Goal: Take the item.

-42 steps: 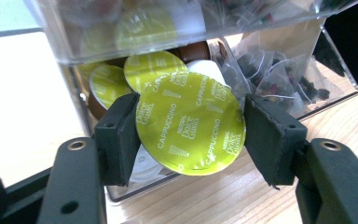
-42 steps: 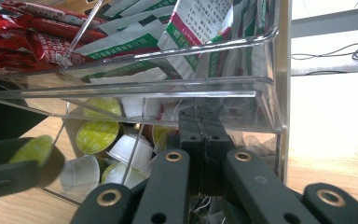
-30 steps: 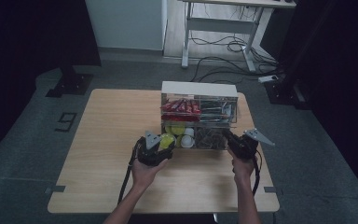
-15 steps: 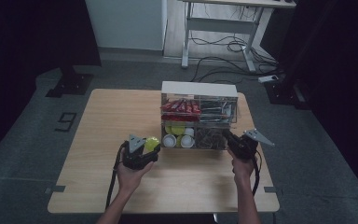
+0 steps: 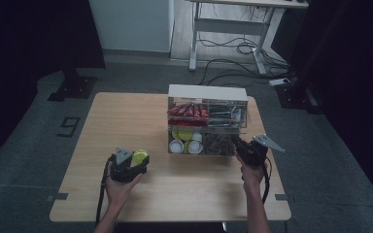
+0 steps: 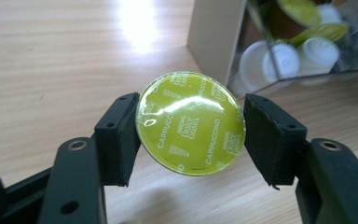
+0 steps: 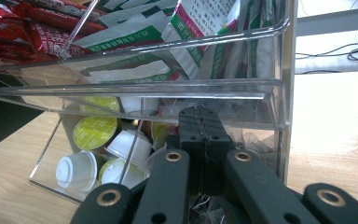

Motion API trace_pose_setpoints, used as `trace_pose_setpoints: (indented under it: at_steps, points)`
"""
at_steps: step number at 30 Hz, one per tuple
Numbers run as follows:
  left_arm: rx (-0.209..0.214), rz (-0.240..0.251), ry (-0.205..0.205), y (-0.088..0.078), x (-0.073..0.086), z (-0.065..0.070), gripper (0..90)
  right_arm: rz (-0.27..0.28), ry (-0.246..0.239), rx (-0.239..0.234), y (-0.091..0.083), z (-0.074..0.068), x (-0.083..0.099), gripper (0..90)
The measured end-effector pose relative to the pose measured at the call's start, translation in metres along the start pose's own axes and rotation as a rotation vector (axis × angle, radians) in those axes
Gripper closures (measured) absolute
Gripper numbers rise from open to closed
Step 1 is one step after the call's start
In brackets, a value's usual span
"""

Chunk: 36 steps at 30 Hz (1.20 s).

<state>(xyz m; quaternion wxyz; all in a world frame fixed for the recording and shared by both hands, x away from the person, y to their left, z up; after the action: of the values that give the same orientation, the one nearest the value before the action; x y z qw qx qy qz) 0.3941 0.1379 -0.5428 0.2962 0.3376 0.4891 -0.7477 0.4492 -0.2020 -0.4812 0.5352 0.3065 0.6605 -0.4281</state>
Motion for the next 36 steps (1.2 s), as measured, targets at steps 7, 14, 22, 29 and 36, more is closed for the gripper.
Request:
trace_pose_setpoints:
  at_steps: [7,14,22,29,36]
  points:
    - [-0.026,-0.023,-0.011,-0.003,0.015,-0.018,39.0,-0.005,-0.01,0.008,0.002,0.0,0.002,89.1]
    - [-0.057,-0.048,-0.04,-0.005,0.027,-0.041,39.0,-0.011,-0.015,0.003,0.003,-0.002,0.003,89.1]
    - [-0.089,-0.08,-0.069,-0.005,0.04,-0.06,39.0,-0.005,-0.012,0.001,0.002,-0.002,0.002,89.1]
    - [-0.09,-0.094,-0.071,-0.002,0.047,-0.063,39.0,-0.006,-0.013,0.005,0.001,-0.002,0.002,89.1]
    - [-0.102,-0.087,-0.056,0.0,0.047,-0.062,38.7,-0.006,-0.014,0.005,0.001,-0.002,0.002,89.0]
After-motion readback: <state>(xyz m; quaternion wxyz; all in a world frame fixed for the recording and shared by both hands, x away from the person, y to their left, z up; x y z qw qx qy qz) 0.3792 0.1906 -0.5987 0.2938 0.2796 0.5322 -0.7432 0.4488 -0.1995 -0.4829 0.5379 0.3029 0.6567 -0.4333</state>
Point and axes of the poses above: each handheld gripper's, and its own axes: y roughly forward along the jaws, x roughly out of its underside, z roughly to its right, the point moved 10 cm from there along y, roughly forward along the jaws, and after that the axes turned 12 degrees about -y, right-handed, at the moved point
